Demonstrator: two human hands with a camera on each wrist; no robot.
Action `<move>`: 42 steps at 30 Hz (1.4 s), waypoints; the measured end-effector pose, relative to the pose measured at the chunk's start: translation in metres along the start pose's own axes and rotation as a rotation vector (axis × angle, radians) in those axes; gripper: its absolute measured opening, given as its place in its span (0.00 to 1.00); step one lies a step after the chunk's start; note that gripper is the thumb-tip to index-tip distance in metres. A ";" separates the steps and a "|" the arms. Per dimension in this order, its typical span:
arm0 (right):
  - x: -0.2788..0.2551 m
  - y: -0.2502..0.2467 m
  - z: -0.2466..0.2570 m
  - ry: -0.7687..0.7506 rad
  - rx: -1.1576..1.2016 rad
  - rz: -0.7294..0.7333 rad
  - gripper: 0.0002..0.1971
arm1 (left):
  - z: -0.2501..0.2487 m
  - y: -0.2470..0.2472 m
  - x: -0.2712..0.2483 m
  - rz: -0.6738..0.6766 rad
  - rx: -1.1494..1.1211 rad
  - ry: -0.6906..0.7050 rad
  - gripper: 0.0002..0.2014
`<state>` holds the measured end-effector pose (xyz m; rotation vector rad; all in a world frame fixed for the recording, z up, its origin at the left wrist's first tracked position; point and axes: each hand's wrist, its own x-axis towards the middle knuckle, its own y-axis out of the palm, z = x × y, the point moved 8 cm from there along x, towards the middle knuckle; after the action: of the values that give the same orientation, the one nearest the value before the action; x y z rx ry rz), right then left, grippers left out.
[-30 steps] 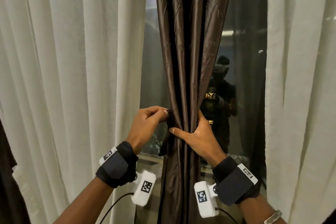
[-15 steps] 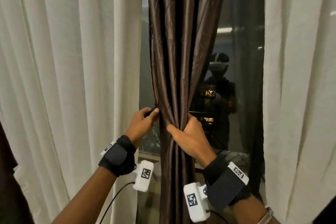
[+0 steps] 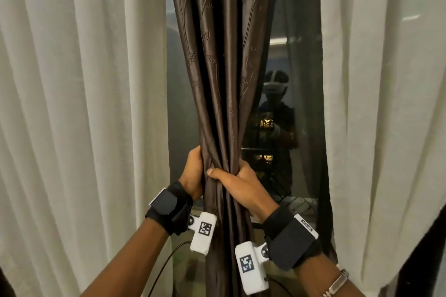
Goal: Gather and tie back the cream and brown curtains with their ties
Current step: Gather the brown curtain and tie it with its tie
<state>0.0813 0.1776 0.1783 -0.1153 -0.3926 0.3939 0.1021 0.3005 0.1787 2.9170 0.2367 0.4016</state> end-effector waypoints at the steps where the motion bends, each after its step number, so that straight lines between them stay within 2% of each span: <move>1: 0.003 -0.005 -0.003 -0.002 -0.033 -0.030 0.10 | 0.001 0.000 0.002 -0.003 0.039 -0.004 0.23; 2: 0.006 -0.010 -0.006 -0.006 -0.088 -0.066 0.09 | -0.001 -0.001 0.004 -0.009 0.110 0.003 0.22; 4: 0.010 -0.017 -0.011 0.005 -0.176 -0.096 0.16 | -0.010 0.000 0.004 0.002 0.319 0.043 0.21; 6: 0.013 -0.018 -0.013 0.017 -0.181 -0.084 0.21 | -0.016 0.002 0.003 0.039 0.433 0.061 0.21; 11: 0.015 0.000 0.003 -0.066 -0.222 -0.012 0.18 | -0.030 -0.009 0.006 -0.006 0.385 0.176 0.12; 14: 0.016 0.001 0.004 -0.105 -0.254 -0.095 0.16 | -0.036 -0.020 -0.002 -0.042 0.341 0.230 0.15; 16: 0.017 0.000 0.002 -0.110 -0.340 -0.152 0.22 | -0.034 -0.024 -0.006 -0.030 0.352 0.254 0.11; 19: 0.017 -0.001 0.002 -0.099 -0.527 -0.172 0.30 | -0.030 -0.031 -0.009 -0.043 0.434 0.336 0.12; 23: 0.009 0.000 0.016 -0.170 -0.834 -0.210 0.33 | -0.036 -0.038 -0.011 -0.143 0.638 0.459 0.09; 25: 0.007 -0.003 0.017 -0.136 -0.857 -0.221 0.34 | -0.043 -0.038 -0.015 -0.199 0.798 0.500 0.11; 27: 0.007 -0.011 0.018 -0.084 -0.784 -0.235 0.35 | -0.051 -0.036 -0.021 -0.254 0.867 0.545 0.09; 30: 0.005 -0.023 0.022 -0.044 -0.750 -0.289 0.37 | -0.059 -0.033 -0.031 -0.294 0.857 0.598 0.04; 33: 0.000 -0.029 0.028 -0.061 -0.851 -0.387 0.40 | -0.064 -0.027 -0.048 -0.340 0.843 0.653 0.05; 37: -0.003 -0.030 0.035 -0.089 -0.936 -0.426 0.36 | -0.072 -0.011 -0.083 -0.379 0.974 0.833 0.08; 39: 0.000 -0.029 0.035 -0.081 -0.923 -0.398 0.29 | -0.075 0.001 -0.094 -0.310 0.994 0.906 0.06; 42: 0.001 -0.019 0.036 -0.119 -0.934 -0.329 0.13 | -0.071 0.019 -0.095 -0.151 0.949 0.924 0.07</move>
<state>0.0744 0.1617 0.2146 -0.9279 -0.6787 -0.1362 -0.0061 0.2766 0.2255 3.1928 0.9846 2.0679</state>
